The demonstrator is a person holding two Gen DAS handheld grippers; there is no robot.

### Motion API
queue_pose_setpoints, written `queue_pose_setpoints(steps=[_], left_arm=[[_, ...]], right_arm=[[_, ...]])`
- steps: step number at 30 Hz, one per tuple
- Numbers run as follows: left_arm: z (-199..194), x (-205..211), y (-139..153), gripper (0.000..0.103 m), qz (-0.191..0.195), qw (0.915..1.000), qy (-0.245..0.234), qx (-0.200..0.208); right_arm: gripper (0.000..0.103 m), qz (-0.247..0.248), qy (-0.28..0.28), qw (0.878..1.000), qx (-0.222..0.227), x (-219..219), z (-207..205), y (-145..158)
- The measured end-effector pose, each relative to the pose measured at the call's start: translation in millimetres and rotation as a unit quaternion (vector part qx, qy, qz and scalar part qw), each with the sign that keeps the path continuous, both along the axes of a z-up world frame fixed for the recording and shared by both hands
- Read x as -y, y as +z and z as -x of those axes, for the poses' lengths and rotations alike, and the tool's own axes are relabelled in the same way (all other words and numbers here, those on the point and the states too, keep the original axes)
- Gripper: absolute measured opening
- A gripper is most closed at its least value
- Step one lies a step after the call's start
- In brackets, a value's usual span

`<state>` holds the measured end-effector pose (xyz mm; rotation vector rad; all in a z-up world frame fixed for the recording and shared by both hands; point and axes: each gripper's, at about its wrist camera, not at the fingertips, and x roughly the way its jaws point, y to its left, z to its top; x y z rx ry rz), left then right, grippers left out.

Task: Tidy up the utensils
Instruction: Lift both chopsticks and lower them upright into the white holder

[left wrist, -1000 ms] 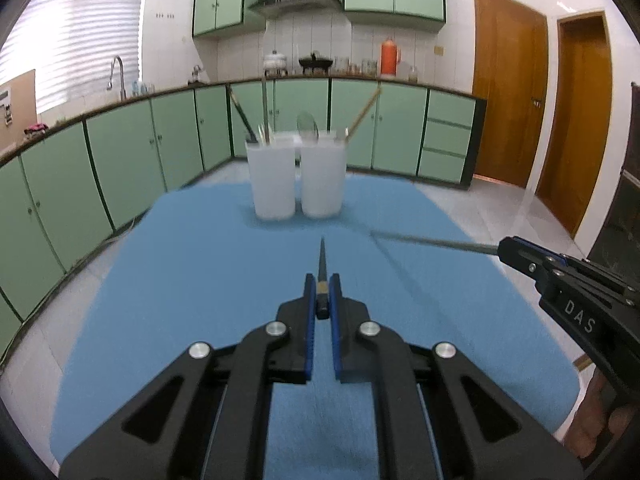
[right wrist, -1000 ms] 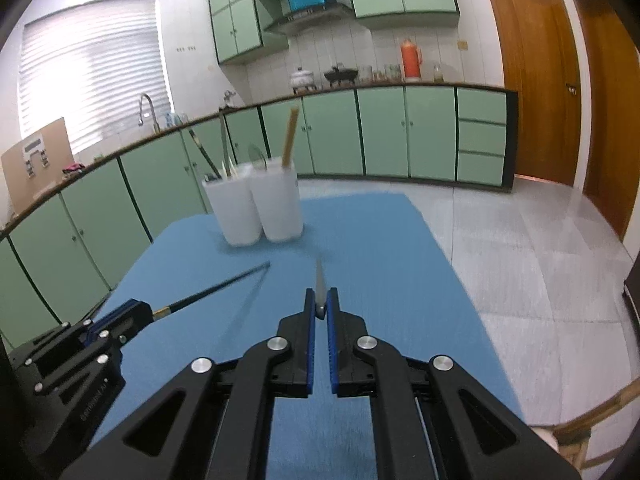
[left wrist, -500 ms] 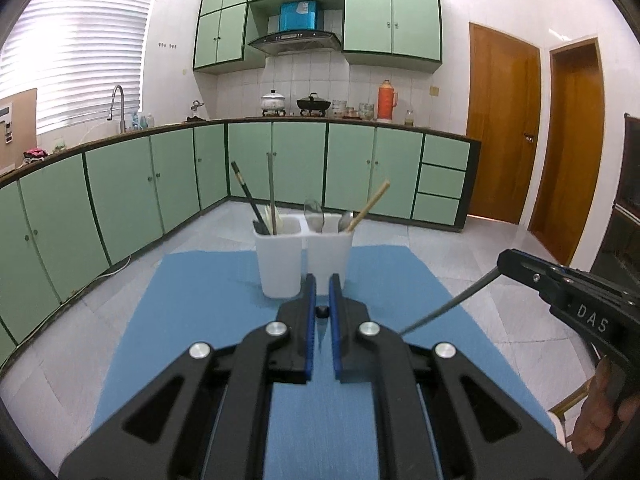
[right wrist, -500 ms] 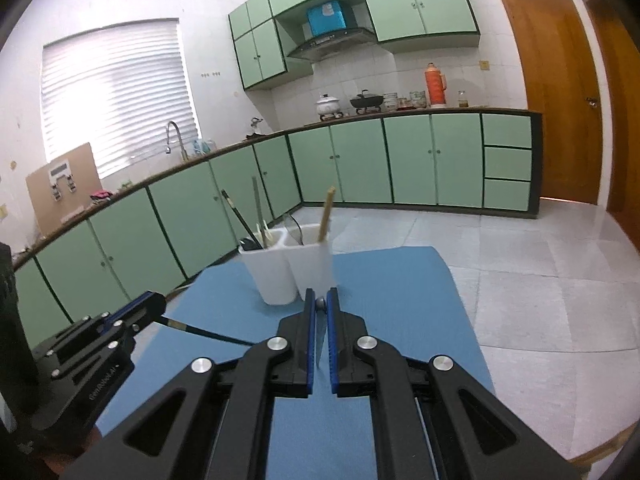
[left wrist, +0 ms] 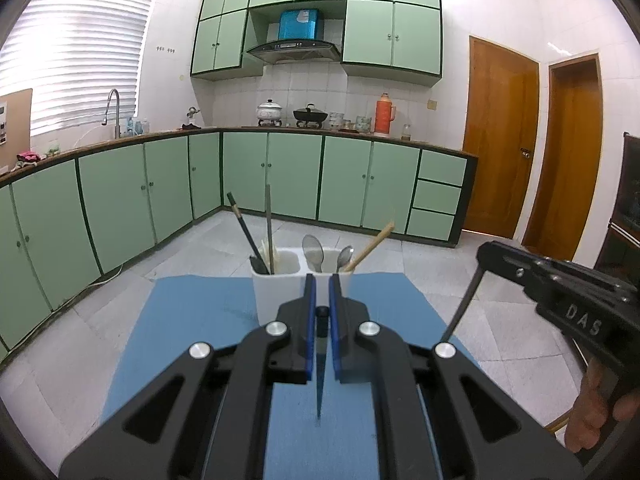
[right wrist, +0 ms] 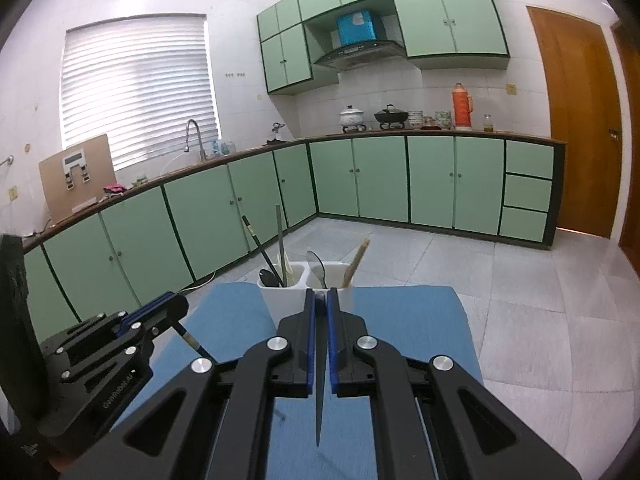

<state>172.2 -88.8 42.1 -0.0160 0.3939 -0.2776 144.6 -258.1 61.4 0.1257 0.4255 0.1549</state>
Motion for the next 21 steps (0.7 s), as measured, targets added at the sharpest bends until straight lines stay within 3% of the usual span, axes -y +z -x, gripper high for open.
queue_pose_setpoints(steps=[9, 21], left_arm=[[-25.4, 2.9, 19.2, 0.005, 0.012, 0.9998, -0.002, 0.015], [-71.3, -5.0, 69.8, 0.005, 0.041, 0.9974, 0.006, 0.059]], right_arm=[[0.005, 0.004, 0.006, 1.0, 0.015, -5.4, -23.1, 15.1], [0.005, 0.001, 0.024, 0.997, 0.07, 0.8, -52.8, 73.6]])
